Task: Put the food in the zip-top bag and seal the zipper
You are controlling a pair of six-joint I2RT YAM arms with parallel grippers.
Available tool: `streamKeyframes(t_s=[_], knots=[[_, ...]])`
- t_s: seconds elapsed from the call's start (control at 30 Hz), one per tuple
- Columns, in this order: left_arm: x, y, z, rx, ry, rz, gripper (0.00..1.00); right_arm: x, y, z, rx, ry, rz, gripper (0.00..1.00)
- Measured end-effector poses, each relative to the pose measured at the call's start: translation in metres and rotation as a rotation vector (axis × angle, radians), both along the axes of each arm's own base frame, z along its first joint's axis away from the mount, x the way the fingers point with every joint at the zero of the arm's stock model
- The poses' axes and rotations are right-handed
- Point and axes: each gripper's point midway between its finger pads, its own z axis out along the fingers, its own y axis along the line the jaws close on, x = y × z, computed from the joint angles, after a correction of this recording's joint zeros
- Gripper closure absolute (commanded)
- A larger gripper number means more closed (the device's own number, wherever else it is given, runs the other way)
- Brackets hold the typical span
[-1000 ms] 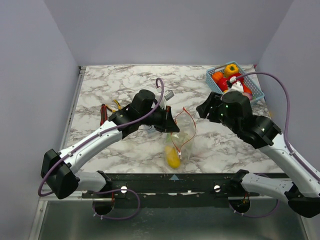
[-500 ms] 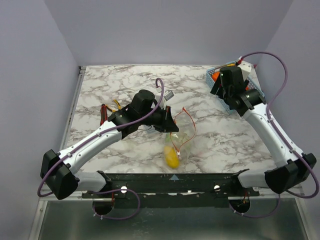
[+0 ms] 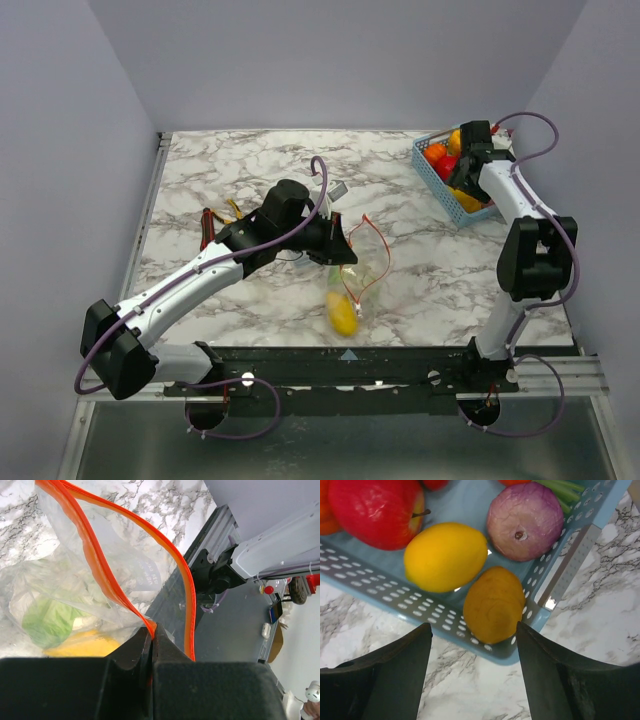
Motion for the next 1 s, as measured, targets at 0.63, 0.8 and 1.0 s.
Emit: streamKeyframes(t_s=[0.63, 0.8, 1.0], knots=[[0.000, 0.000, -0.001, 0.001, 0.002, -0.001, 1.00, 0.010, -0.012, -0.025, 0.034, 0.016, -0.016, 0.33], [0.000, -0.001, -0.003, 0.005, 0.007, -0.002, 1.00, 0.009, -0.022, -0.027, 0.033, 0.012, -0.039, 0.32], [-0.001, -0.001, -0.004, 0.004, 0.012, -0.009, 1.00, 0.002, -0.026, -0.037, 0.024, 0.039, -0.043, 0.31]])
